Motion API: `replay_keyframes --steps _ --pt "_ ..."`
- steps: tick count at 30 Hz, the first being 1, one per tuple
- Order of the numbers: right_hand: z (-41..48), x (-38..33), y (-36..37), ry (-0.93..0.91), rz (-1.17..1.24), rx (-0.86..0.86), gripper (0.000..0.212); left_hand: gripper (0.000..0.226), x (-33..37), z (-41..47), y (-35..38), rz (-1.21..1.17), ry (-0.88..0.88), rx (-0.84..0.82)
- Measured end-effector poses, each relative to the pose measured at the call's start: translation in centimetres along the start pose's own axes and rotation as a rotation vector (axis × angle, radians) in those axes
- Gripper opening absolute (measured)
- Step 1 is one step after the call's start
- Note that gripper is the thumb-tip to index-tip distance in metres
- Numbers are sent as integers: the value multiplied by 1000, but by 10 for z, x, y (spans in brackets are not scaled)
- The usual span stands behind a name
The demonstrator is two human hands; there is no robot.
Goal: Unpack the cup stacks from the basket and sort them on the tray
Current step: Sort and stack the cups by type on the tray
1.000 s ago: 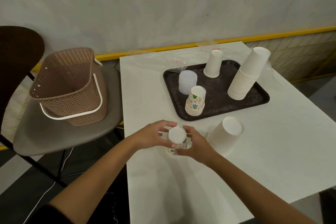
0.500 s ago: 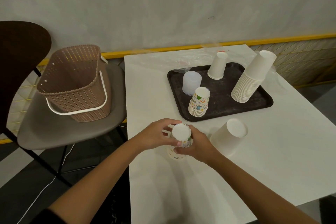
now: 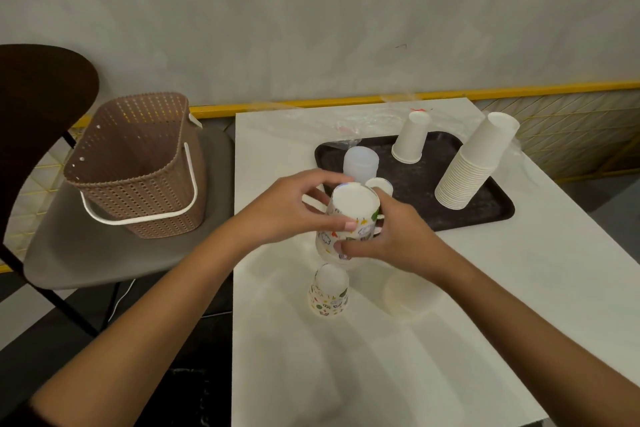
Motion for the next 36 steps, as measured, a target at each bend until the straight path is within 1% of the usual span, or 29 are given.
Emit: replay_keyframes --steps 3,6,12,14,17,24,30,36 --pt "11 -6 -25 -34 -39 5 58 51 18 17 -3 6 38 47" --pt "25 -2 -48 -72 -45 23 62 55 31 39 0 15 59 82" --pt "56 29 -77 -77 -27 44 59 60 28 85 17 16 24 135" --pt "67 43 -80 -70 -10 39 63 61 21 98 22 29 1 152" --pt "85 63 -80 -72 3 24 68 63 8 113 27 17 -42 180" --pt "116 107 -63 -18 35 -75 70 63 -27 131 40 49 -190 217" --pt "118 142 -37 59 -15 -137 70 61 -61 130 57 61 -306 188" --pt "112 150 -31 105 -26 -157 73 56 -70 121 63 70 -350 181"
Point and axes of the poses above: each hand's wrist, its own z-axis towards the middle knuckle, its own y-axis out of the palm, x = y × z, the point moved 7 cm from there along z, towards the middle knuckle, and after that the axes turned 1 degree about -x, right-handed, at the moved point
